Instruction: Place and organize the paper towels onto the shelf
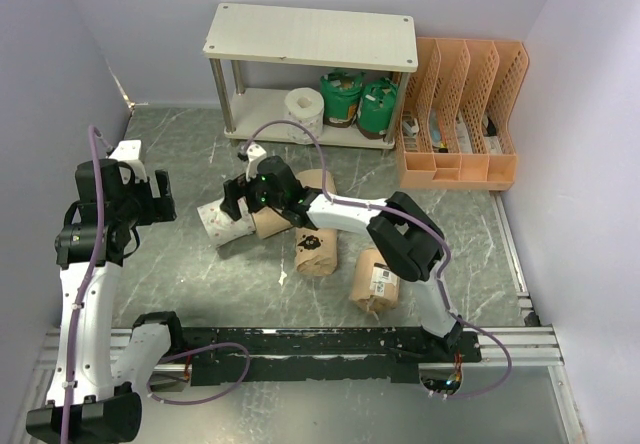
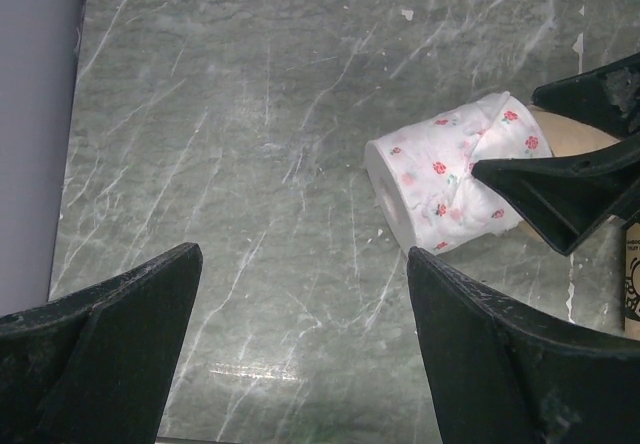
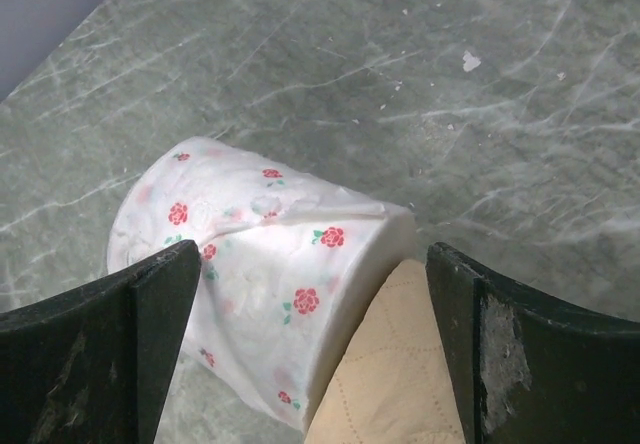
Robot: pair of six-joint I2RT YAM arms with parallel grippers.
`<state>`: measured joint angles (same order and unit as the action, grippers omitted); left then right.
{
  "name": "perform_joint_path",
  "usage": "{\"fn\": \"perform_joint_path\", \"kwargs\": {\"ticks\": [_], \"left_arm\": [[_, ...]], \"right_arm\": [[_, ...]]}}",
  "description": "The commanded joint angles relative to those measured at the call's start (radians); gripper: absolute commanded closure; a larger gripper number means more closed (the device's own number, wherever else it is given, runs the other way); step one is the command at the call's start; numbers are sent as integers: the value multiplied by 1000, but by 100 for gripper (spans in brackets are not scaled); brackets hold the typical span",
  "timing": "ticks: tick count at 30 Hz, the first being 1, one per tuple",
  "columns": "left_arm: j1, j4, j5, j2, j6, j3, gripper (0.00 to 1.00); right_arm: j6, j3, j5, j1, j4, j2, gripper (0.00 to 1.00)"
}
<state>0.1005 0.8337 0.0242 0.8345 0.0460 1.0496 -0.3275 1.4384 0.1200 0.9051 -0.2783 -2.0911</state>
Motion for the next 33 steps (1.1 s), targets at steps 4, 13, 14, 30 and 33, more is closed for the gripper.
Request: {"fn": "perform_joint_path", "kwargs": {"ticks": [4,13,14,30,33], "left_arm": [[10,-30,-18,0,13,-4,5],[11,-29,-24,2,14,-3,5],[11,-29,-24,1,14,-3,5],[14,-29,-25,0,14,-3,5],[16,-29,-24,-2,14,-3,5]], "right_arm": [[-9,93,197,8,120,-22,16],[-66,119,338,12,108,-61,33],[-62,121,341,11,114,-65,33],[-7,156,387,16,274,-117,38],[4,174,382,17,310,-141,37]]}}
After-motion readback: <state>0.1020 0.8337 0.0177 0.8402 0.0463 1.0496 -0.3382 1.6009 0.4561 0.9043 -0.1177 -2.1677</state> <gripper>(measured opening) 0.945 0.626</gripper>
